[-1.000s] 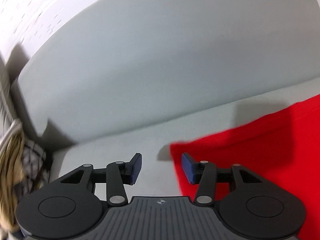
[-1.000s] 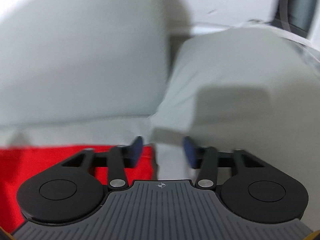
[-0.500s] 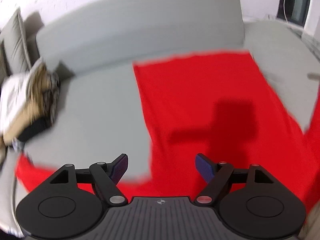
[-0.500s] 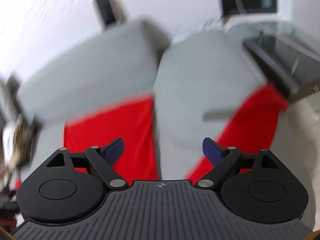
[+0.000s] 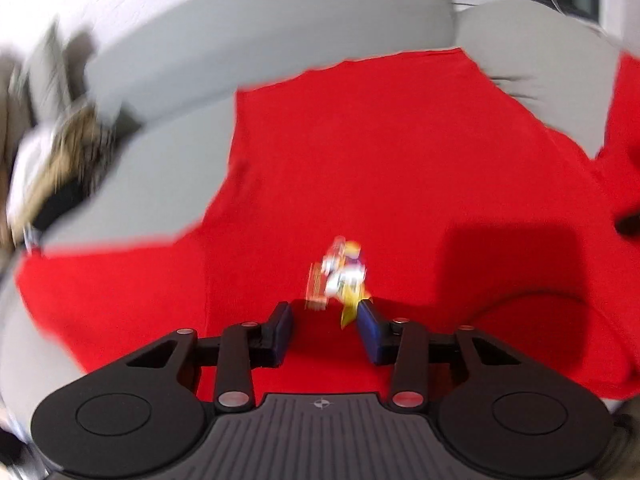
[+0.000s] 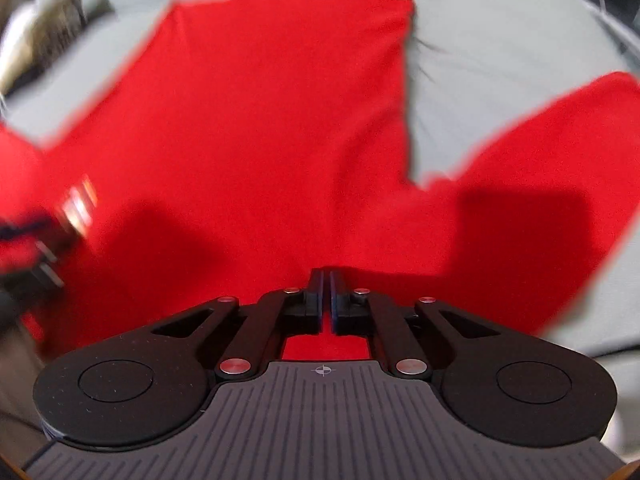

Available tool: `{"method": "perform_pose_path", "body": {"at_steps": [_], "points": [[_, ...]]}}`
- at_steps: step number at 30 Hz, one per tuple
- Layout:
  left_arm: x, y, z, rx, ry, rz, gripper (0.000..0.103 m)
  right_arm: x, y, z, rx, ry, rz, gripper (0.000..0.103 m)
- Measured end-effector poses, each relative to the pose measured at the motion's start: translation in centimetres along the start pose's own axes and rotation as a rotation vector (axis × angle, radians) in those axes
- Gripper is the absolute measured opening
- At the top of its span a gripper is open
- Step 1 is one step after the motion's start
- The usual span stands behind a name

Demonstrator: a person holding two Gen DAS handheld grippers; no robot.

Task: Fold clothes

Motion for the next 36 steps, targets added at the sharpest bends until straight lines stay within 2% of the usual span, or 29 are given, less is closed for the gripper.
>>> {"method": "perform_pose_path", "body": {"at_steps": [2, 3, 4, 5, 6, 7, 9, 11, 15, 16, 17, 19, 20, 21, 24, 25, 26, 27, 28, 30, 32, 36], "points": [[0.9, 1.1, 0.1, 0.058, 0.064, 0.046, 0.039, 0.8, -0.9, 1.8, 0.003, 0.016, 0.016, 0.002], [1.5, 1.4, 0.1, 0.065, 0.103, 0.064, 0.039, 1.2, -1.4, 2.7, -0.008, 0.063, 0.02, 0.002], [2.1, 1.6, 0.3, 0.065, 0.147, 0.087, 0.039, 1.4, -1.8, 3.5, -0.034, 0.13, 0.028, 0.007], [2.5, 1.7, 0.7, 0.076, 0.206, 0.12, 0.039, 1.6, -2.4, 4.1, -0.074, 0.187, 0.016, 0.013], [2.7, 1.8, 1.2, 0.091, 0.245, 0.147, 0.039, 1.8, -2.9, 4.6, -0.112, 0.233, 0.0, 0.013], [3.1, 1.8, 1.5, 0.097, 0.255, 0.158, 0.039, 2.6, -3.2, 4.7, -0.135, 0.213, -0.039, 0.012], [4.3, 1.4, 1.8, 0.087, 0.21, 0.128, 0.041, 4.3, -3.5, 4.5, -0.162, 0.159, -0.115, 0.012], [5.0, 0.8, 1.3, 0.086, 0.162, 0.103, 0.047, 5.4, -2.7, 3.9, -0.144, 0.097, -0.143, 0.019], [5.0, -1.0, 0.2, 0.056, 0.078, 0.144, 0.05, 5.9, 0.2, 3.4, -0.031, 0.034, -0.192, 0.019], [4.5, -1.6, 0.3, 0.032, 0.056, 0.137, 0.056, 5.6, 1.1, 3.1, -0.004, 0.027, -0.207, 0.019], [4.1, -2.2, 0.5, 0.007, 0.034, 0.129, 0.055, 5.3, 1.9, 2.9, 0.02, 0.022, -0.219, 0.019], [2.0, -2.9, 1.1, -0.011, 0.106, 0.107, 0.054, 4.4, 2.9, 3.7, 0.046, 0.029, -0.198, 0.019], [2.1, -2.9, 1.1, -0.013, 0.119, 0.116, 0.054, 3.4, 2.8, 4.0, 0.047, 0.064, -0.174, 0.018], [2.2, -2.9, 1.0, -0.014, 0.131, 0.126, 0.053, 2.7, 2.6, 4.3, 0.027, 0.115, -0.163, 0.018], [2.8, -2.5, 0.8, -0.009, 0.146, 0.152, 0.051, 3.3, 0.8, 4.5, -0.089, 0.196, -0.201, 0.019], [3.1, -2.4, 0.7, -0.006, 0.147, 0.16, 0.052, 3.5, 0.1, 4.5, -0.13, 0.216, -0.215, 0.022], [3.5, -2.3, 0.5, -0.009, 0.135, 0.156, 0.053, 3.9, -0.7, 4.3, -0.175, 0.203, -0.236, 0.03], [3.9, -2.3, 0.3, -0.012, 0.122, 0.153, 0.057, 4.6, -1.6, 3.9, -0.227, 0.179, -0.263, 0.038], [4.2, -2.2, 0.1, -0.015, 0.11, 0.149, 0.063, 5.3, -2.3, 3.5, -0.27, 0.148, -0.286, 0.057], [4.4, -2.1, -0.3, -0.022, 0.084, 0.141, 0.067, 6.8, -3.7, 2.7, -0.332, 0.084, -0.313, 0.069], [5.0, -2.6, -0.5, -0.022, 0.074, 0.134, 0.071, 8.0, -4.7, 2.2, -0.376, 0.043, -0.34, 0.072], [5.9, -2.8, -1.3, -0.013, 0.057, 0.12, 0.076, 9.6, -6.5, 1.7, -0.477, 0.019, -0.394, 0.072]]}}
Point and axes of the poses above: each gripper's, at about its wrist camera, not at the fingertips, and x roughly against the way its jaws point, y to its left, z to its underside, the point moved 2 cm from there along -x, roughly the way its jaws point, and after that the axes turned 8 degrees about -x, right-handed, at the moved point
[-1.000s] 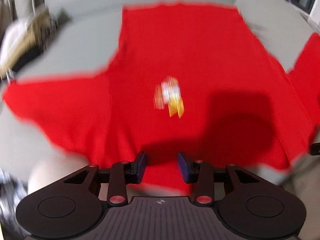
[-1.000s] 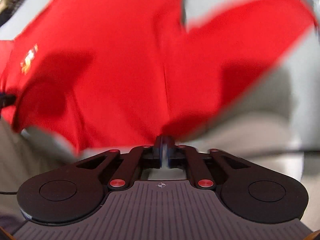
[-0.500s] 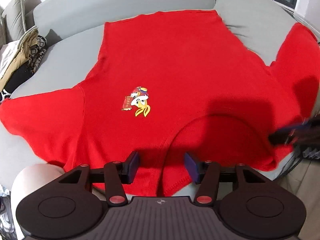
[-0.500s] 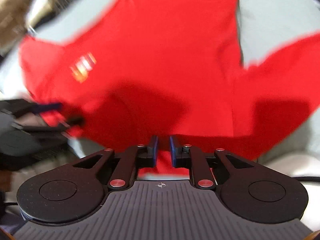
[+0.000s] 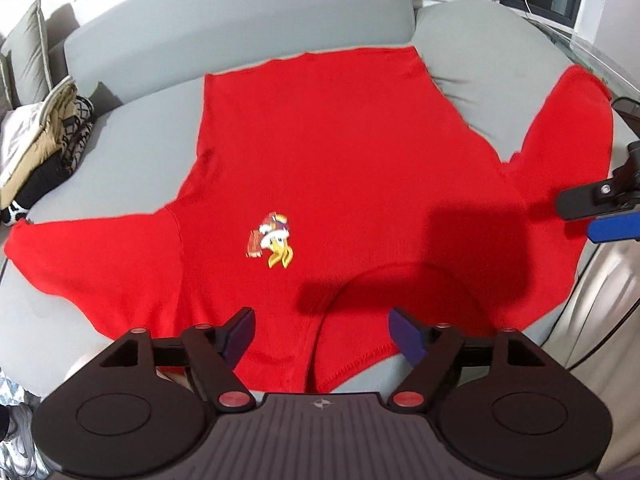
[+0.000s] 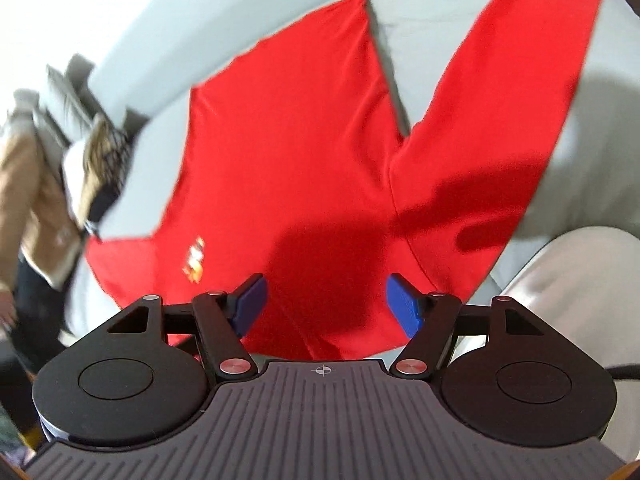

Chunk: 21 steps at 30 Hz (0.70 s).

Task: Fold clothes

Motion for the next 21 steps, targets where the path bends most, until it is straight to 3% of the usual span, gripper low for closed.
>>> {"method": "perform_pose_path", "body": {"at_steps": [4, 14, 17, 21], "points": [[0.8, -0.4, -0.1, 0.0, -0.017, -0.002, 0.079, 0.7, -0.2, 0.2, -0.026, -0.026, -0.006, 0.072], [0.5, -0.5, 0.9, 0.021, 0.029, 0.013, 0.079, 0.6, -1.1, 0.5, -0.078, -0.032, -0.012, 0.071], [0.6, -0.2, 0.5, 0.02, 0.032, 0.02, 0.079, 2.6, -2.3, -0.8, -0.151, -0.124, -0.024, 0.068], [2.2, 0.7, -1.7, 0.035, 0.022, 0.1, 0.078, 7.6, -4.9, -3.4, -0.292, -0.311, -0.033, 0.064]]}}
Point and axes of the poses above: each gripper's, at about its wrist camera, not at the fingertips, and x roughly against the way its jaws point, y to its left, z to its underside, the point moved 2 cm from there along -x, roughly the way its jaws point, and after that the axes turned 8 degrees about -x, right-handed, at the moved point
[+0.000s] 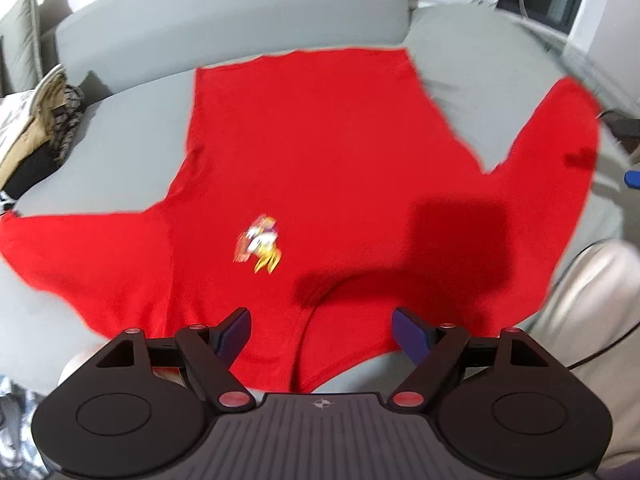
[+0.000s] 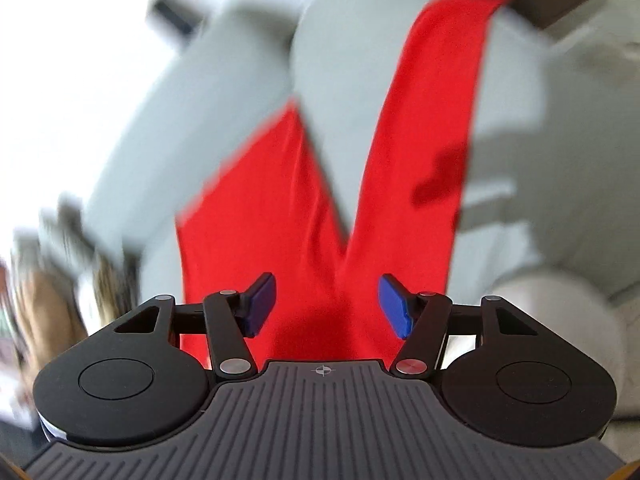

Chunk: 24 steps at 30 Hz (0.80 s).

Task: Fold clothes

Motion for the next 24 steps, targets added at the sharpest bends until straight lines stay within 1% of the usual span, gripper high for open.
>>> {"method": "perform_pose_path", "body": {"at_steps": [2, 4, 6, 7, 8, 9, 10, 11, 12, 13, 14, 16, 18, 20, 22, 24], "points": [[1.3, 0.2, -1.6, 0.016, -0.023, 0.067, 0.078, 2.4, -0.5, -2.5, -0.044, -0.093, 0.002, 0.064], [1.9, -0.1, -3.1, 0.026, -0.045, 0.125, 0.079, 4.2, -0.6, -4.8, -0.02, -0.174, 0.071, 0.064], [2.4, -0.3, -4.6, 0.036, -0.068, 0.183, 0.081, 5.3, -0.8, -6.7, 0.002, -0.249, 0.127, 0.07], [2.2, -0.8, -5.3, 0.018, -0.08, 0.186, 0.083, 5.2, -1.2, -7.8, 0.012, -0.268, 0.15, 0.073], [1.5, -1.4, -5.8, -0.003, -0.081, 0.177, 0.083, 4.6, -1.9, -8.8, 0.009, -0.27, 0.161, 0.073], [0.6, -2.1, -6.1, -0.018, -0.065, 0.157, 0.08, 3.9, -2.6, -9.9, 0.001, -0.27, 0.167, 0.073], [-0.5, -2.8, -6.3, -0.031, -0.04, 0.144, 0.076, 2.7, -3.8, -11.0, -0.042, -0.261, 0.145, 0.069], [-1.6, -3.4, -6.5, -0.043, -0.015, 0.13, 0.074, 1.5, -5.1, -12.0, -0.086, -0.248, 0.12, 0.064], [-2.5, -4.0, -6.4, -0.055, 0.001, 0.14, 0.073, -0.1, -6.6, -13.1, -0.142, -0.224, 0.078, 0.06], [-3.3, -4.6, -6.3, -0.066, 0.018, 0.151, 0.072, -1.5, -7.8, -14.1, -0.186, -0.209, 0.053, 0.052], [-4.1, -5.1, -6.2, -0.078, 0.034, 0.161, 0.072, -2.9, -9.0, -15.0, -0.228, -0.198, 0.031, 0.047], [-5.5, -5.5, -6.0, -0.075, 0.059, 0.159, 0.072, -5.2, -11.1, -16.7, -0.287, -0.231, 0.019, 0.047], [-6.7, -5.6, -5.8, -0.069, 0.08, 0.152, 0.072, -7.3, -12.9, -17.8, -0.376, -0.267, -0.005, 0.047], [-7.4, -5.6, -5.8, -0.064, 0.094, 0.145, 0.073, -9.2, -15.4, -18.7, -0.515, -0.285, -0.074, 0.047], [-7.7, -5.3, -5.8, -0.054, 0.096, 0.14, 0.073, -10.5, -17.5, -19.0, -0.633, -0.33, -0.171, 0.048], [-7.8, -5.0, -5.9, -0.048, 0.074, 0.121, 0.074, -11.5, -19.0, -19.6, -0.696, -0.371, -0.228, 0.048]]}}
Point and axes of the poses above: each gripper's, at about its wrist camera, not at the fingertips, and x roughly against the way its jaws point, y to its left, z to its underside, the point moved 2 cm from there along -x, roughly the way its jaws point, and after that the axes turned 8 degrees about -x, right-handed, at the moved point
